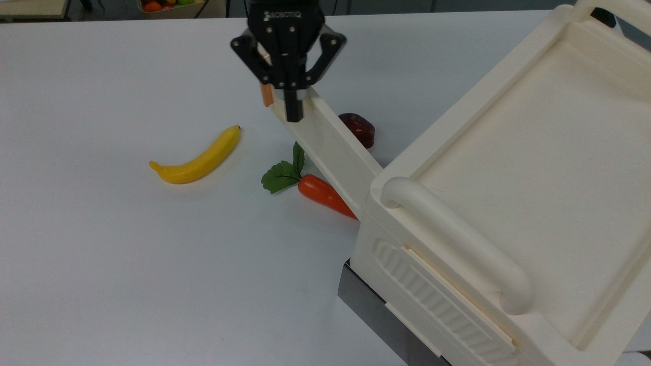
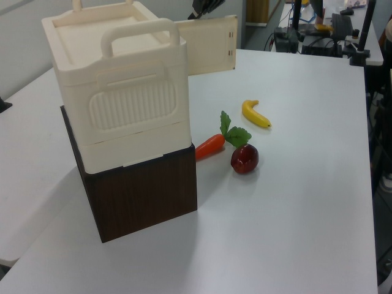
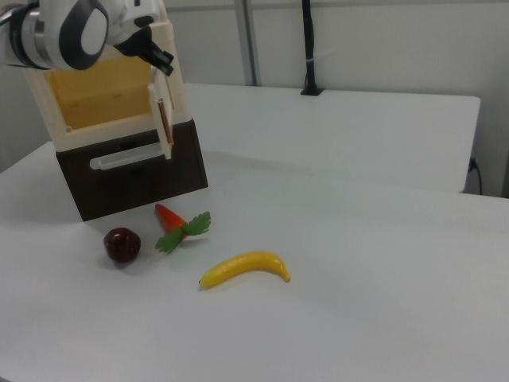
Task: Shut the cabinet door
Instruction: 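Push the door edge with the gripper, swinging it shut against the cabinet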
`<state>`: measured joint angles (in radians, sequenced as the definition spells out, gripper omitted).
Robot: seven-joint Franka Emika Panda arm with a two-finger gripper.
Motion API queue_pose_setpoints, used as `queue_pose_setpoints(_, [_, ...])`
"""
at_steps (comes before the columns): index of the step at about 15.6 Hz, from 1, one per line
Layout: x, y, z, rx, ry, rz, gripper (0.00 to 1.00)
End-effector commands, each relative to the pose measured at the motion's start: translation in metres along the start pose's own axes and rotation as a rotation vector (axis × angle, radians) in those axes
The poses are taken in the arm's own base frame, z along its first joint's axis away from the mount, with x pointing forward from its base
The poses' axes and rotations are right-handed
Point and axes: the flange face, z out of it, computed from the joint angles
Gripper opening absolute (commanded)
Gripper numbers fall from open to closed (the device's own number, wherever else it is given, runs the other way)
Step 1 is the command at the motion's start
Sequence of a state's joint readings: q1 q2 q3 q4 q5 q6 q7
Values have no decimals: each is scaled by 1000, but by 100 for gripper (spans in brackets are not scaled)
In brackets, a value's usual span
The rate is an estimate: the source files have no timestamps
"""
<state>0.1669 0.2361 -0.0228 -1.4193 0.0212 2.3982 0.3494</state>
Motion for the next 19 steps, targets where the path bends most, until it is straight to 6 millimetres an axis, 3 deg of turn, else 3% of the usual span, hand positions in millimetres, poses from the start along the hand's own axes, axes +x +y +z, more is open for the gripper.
queue_pose_setpoints(1, [-15, -30, -17, 45, -53, 60, 0])
queue_pose_setpoints(3, [-23, -45, -18, 56, -69, 80, 0])
queue_pose_setpoints(7, [-49, -101, -24, 112, -100, 91, 0])
queue_pose_setpoints(9, [-59, -120, -26, 132, -111, 110, 0])
queue_pose_setpoints(12, [-62, -126, -29, 136, -115, 118, 0])
queue_pose_setpoints(19, [-65, -111, -27, 81, -179, 78, 0])
